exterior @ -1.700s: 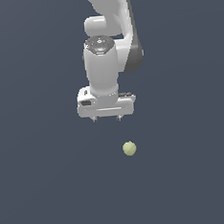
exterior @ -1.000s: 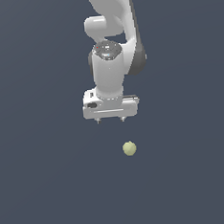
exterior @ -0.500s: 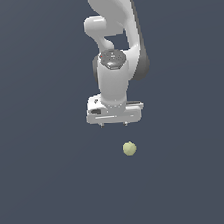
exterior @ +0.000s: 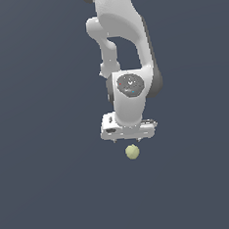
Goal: Pick up the object and move it to a goal position.
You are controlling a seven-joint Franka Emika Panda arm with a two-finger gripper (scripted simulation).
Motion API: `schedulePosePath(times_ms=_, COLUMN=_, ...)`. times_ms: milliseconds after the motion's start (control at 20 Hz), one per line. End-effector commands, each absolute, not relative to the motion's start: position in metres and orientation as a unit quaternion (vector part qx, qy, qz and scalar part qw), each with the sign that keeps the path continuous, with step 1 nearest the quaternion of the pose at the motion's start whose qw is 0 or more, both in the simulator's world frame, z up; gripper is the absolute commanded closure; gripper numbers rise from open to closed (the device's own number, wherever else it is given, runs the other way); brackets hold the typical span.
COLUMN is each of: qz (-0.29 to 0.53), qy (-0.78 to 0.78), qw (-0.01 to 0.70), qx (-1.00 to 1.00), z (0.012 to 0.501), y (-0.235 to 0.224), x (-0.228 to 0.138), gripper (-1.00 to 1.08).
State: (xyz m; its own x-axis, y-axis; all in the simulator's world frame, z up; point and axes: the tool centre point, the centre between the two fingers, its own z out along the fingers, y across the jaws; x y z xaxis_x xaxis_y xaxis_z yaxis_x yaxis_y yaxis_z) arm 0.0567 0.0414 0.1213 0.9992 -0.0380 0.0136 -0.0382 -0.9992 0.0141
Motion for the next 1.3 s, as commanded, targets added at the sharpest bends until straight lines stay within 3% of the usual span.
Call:
schedulePosePath(times_ms=0, qz=0.005, qy=-0.024, qw=0.005, qx=1.000, z=0.110, y=0.051, x=0.064, gripper=-0.92)
schedulePosePath(times_ms=800, qz=0.000, qy=-0.031, qw=0.000, qx=1.000, z=0.081, y=0.068, x=0.074, gripper=-0.92)
schedulePosePath(times_ms=1250, qz=0.000, qy=-0.032, qw=0.000, qx=0.999, z=0.039, y=0.068, x=0.073, gripper=-0.92)
